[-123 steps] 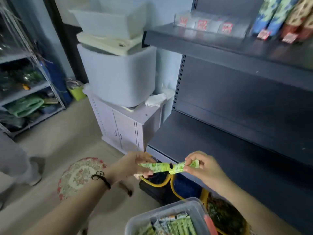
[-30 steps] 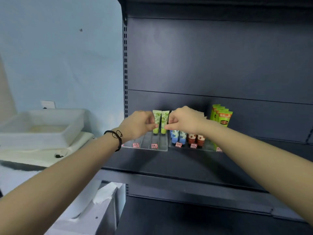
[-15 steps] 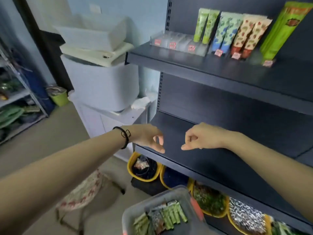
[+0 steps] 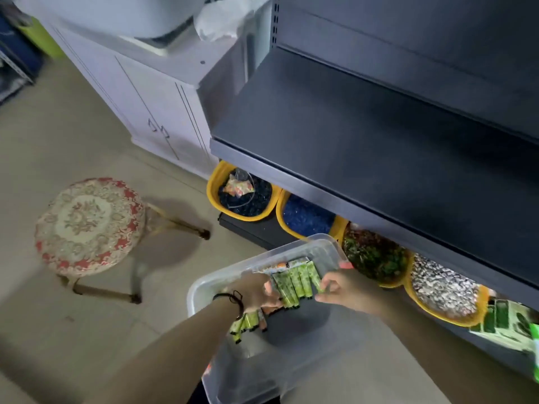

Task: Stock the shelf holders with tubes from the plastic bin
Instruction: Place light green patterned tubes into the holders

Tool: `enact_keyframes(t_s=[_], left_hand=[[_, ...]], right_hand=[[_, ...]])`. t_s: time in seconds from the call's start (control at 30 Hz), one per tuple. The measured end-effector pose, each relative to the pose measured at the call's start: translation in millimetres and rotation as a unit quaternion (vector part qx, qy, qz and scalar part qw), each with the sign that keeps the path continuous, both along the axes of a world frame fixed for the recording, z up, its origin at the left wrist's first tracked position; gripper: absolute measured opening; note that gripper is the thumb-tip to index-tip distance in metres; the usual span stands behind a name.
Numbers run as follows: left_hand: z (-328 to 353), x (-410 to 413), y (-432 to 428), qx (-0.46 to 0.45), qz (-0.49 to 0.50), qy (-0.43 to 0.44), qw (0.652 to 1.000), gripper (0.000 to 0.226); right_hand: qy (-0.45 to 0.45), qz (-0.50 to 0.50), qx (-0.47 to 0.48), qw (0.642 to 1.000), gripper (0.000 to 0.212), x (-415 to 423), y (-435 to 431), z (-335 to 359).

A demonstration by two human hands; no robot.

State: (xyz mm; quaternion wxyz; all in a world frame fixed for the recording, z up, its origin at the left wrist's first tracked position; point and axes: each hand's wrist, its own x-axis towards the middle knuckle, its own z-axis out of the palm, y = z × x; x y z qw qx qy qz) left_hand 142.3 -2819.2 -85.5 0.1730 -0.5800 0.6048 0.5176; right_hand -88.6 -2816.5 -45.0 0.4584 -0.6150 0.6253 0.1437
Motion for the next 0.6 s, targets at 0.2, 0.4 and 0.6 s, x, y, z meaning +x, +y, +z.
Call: enact_keyframes(t_s=[0.2, 0.4, 0.6], left_hand=[[-110, -33, 14, 0.021, 0.257, 0.046, 0.965, 0.039], [-180, -54, 12, -0.005, 0.356, 0.019, 0.934, 0.048], [-199, -68, 11, -0.075, 0.336, -0.071, 0.936, 0.021]], right_hand=[[-0.021, -0.133, 0.026, 0.991, 0.039, 0, 4, -129], [-0.046, -0.197, 0.053, 0.978, 0.039, 17, 5, -220], [-0.045, -0.251, 0.065, 0.965, 0.037, 33, 10, -259]])
